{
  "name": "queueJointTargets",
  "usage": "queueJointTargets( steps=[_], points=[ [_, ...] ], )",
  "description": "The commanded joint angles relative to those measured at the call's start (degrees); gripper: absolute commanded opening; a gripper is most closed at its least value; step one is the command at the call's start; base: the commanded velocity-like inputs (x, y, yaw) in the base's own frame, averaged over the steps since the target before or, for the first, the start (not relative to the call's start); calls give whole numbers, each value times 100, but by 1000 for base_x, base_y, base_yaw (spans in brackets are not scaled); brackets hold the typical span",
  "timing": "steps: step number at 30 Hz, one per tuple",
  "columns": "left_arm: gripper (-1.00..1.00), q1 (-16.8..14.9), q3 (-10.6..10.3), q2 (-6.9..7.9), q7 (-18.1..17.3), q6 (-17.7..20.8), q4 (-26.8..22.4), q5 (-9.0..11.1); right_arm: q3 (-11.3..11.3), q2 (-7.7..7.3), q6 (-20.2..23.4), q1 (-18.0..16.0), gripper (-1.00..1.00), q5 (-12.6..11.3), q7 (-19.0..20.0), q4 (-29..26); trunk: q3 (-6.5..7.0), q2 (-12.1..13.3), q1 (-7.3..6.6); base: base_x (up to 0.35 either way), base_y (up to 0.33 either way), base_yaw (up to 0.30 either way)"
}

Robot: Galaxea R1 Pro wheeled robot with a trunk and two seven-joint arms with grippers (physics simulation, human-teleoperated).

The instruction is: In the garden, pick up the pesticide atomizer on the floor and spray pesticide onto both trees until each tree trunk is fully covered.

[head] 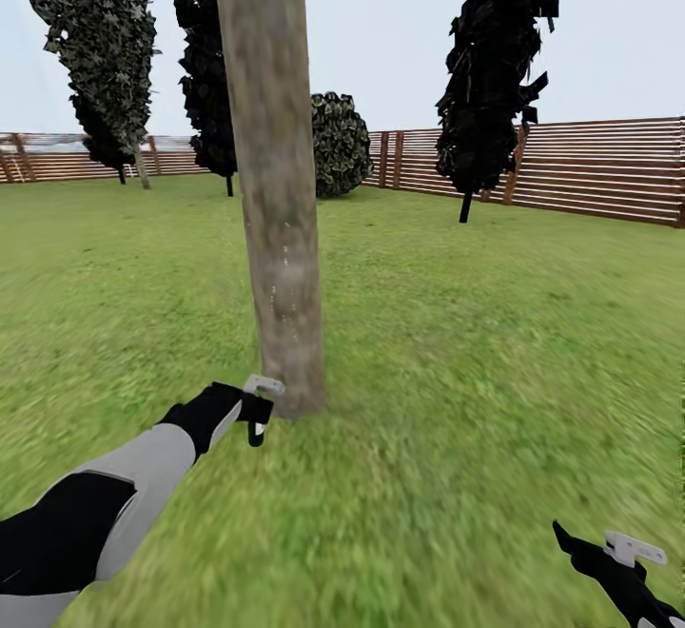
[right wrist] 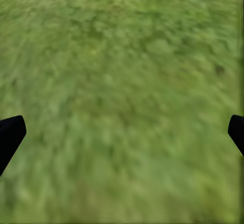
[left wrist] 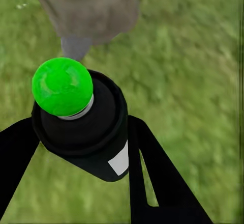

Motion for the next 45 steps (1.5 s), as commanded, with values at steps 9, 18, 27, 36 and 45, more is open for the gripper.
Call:
queueJointTargets(
  steps=[9, 18, 27, 36, 45],
  points=[
    [-100, 110, -7, 17, -25, 42, 112, 454, -40, -1, -6, -6, 100, -17, 51, 10, -6, -2, 1, 97, 64, -36],
    [-100, 110, -7, 131, -22, 40, 162, 458, -40, -1, -6, -6, 100, -17, 51, 10, -11, -2, 1, 124, 195, -80],
    [-100, 110, 1, 512, -13, 42, 176, 455, -40, -1, -6, -6, 100, -17, 51, 10, -11, -2, 1, 2, 4, 0],
    [-100, 110, -23, 330, -22, 36, 254, 454, -40, 0, -6, -6, 100, -17, 50, 10, -11, -2, 1, 0, 0, 87],
    [-100, 110, -24, 315, -22, 42, 255, 457, -40, -1, -6, -6, 100, -17, 51, 9, -11, -2, 1, 0, -174, 129]
  ],
)
